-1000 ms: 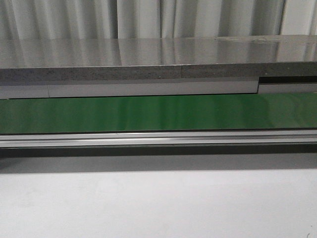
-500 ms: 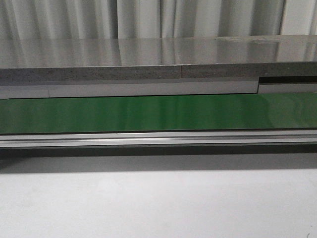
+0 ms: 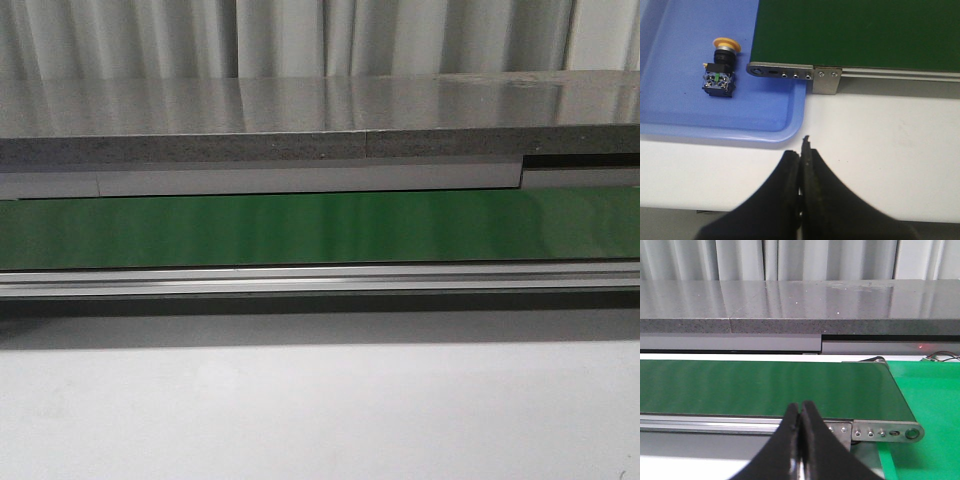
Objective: Move button from left to right
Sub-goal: 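Lower the open left gripper around the yellow-capped button, then close the left gripper on the button and lift it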
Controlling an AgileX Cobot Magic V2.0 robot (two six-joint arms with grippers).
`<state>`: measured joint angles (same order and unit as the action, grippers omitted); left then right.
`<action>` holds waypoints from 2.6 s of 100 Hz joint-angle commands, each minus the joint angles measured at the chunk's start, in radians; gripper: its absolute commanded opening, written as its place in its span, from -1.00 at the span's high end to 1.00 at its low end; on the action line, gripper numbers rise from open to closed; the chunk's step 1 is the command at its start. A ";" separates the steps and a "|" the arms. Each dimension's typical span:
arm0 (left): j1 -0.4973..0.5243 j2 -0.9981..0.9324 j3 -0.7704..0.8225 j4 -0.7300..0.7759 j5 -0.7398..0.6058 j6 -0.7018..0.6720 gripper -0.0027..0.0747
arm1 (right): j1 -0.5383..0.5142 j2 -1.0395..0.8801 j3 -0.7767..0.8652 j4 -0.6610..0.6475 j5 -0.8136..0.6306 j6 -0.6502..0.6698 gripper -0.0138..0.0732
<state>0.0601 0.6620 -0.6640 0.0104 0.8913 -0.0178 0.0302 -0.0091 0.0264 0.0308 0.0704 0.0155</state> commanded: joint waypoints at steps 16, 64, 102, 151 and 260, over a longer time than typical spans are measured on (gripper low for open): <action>-0.006 0.009 -0.037 0.000 -0.067 -0.013 0.94 | 0.000 -0.017 -0.017 -0.011 -0.084 -0.002 0.84; -0.006 0.011 -0.040 0.026 -0.071 -0.017 -0.78 | 0.000 -0.017 -0.017 -0.011 -0.084 -0.002 0.84; 0.087 0.245 -0.176 0.119 -0.095 -0.035 -0.78 | 0.000 -0.017 -0.017 -0.011 -0.084 -0.002 0.84; 0.327 0.787 -0.470 0.022 -0.169 0.018 -0.78 | 0.000 -0.017 -0.017 -0.011 -0.084 -0.002 0.84; 0.327 1.259 -0.697 0.007 -0.038 0.079 -0.78 | 0.000 -0.017 -0.017 -0.011 -0.084 -0.002 0.84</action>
<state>0.3873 1.9533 -1.3335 0.0204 0.8612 0.0612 0.0302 -0.0091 0.0264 0.0308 0.0704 0.0155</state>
